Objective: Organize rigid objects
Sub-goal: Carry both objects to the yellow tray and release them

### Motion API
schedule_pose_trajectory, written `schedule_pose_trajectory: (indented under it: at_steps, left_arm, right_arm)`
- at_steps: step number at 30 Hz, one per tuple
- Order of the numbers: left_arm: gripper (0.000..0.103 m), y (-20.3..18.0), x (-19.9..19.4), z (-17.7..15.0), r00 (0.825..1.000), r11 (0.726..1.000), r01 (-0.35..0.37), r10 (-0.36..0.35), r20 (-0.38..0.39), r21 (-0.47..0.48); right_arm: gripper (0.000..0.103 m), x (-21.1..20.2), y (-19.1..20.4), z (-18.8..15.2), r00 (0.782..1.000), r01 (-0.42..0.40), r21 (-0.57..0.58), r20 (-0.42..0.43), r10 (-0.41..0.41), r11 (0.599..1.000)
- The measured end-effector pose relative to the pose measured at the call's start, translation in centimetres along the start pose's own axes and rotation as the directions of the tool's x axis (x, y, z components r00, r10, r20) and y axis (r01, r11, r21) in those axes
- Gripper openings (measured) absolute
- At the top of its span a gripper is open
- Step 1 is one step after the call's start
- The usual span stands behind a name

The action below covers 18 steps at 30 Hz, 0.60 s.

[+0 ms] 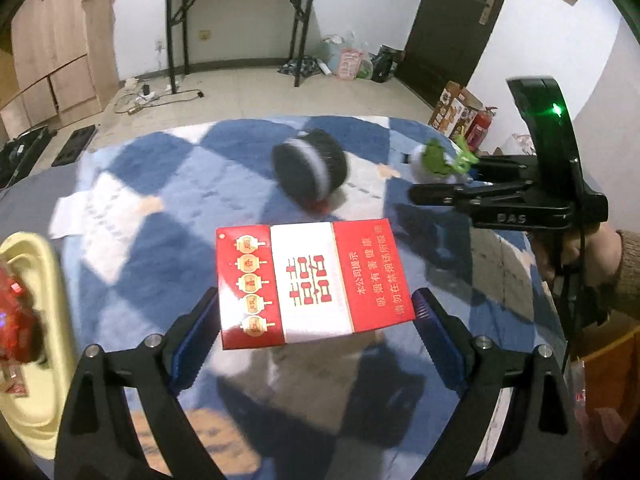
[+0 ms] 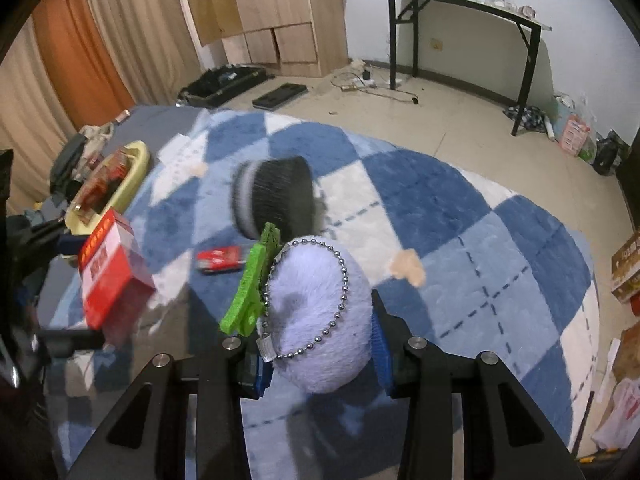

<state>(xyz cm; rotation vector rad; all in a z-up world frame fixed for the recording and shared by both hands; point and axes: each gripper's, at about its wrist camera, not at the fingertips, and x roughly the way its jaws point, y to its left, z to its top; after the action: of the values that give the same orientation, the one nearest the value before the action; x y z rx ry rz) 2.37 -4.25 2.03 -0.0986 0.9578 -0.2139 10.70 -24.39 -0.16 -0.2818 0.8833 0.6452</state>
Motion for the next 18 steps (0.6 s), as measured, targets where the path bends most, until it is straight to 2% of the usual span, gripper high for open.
schedule_pose_trajectory:
  at_steps: [3, 7, 12, 15, 18]
  left_arm:
    - [0.093, 2.3, -1.9, -1.6, 1.0, 0.999, -0.025, 0.025, 0.011, -0.043]
    - [0.093, 5.0, -2.8, -2.7, 0.998, 0.989, -0.035, 0.041, 0.044, -0.142]
    - [0.093, 6.5, -3.2, -2.5, 0.993, 0.993, -0.087, 0.093, 0.072, -0.085]
    - [0.093, 9.0, -4.3, -2.6, 0.989, 0.985, -0.102, 0.115, 0.092, -0.138]
    - [0.093, 12.4, -5.8, -2.9, 0.978, 0.971, -0.145, 0.17, 0.12, -0.191]
  right_arm:
    - [0.039, -1.2, 0.9, -0.5, 1.0, -0.023, -0.005, 0.009, 0.023, 1.0]
    - [0.039, -2.4, 0.4, -2.4, 0.999, -0.001, -0.012, -0.046, 0.001, 1.0]
    - [0.039, -3.9, -0.3, -2.9, 0.998, 0.024, 0.04, -0.058, -0.022, 0.999]
    - [0.039, -4.2, 0.8, -2.4, 0.998, 0.019, 0.018, -0.057, -0.018, 1.0]
    - [0.039, -3.8, 3.1, -1.3, 0.999, -0.008, -0.027, -0.05, 0.007, 1.0]
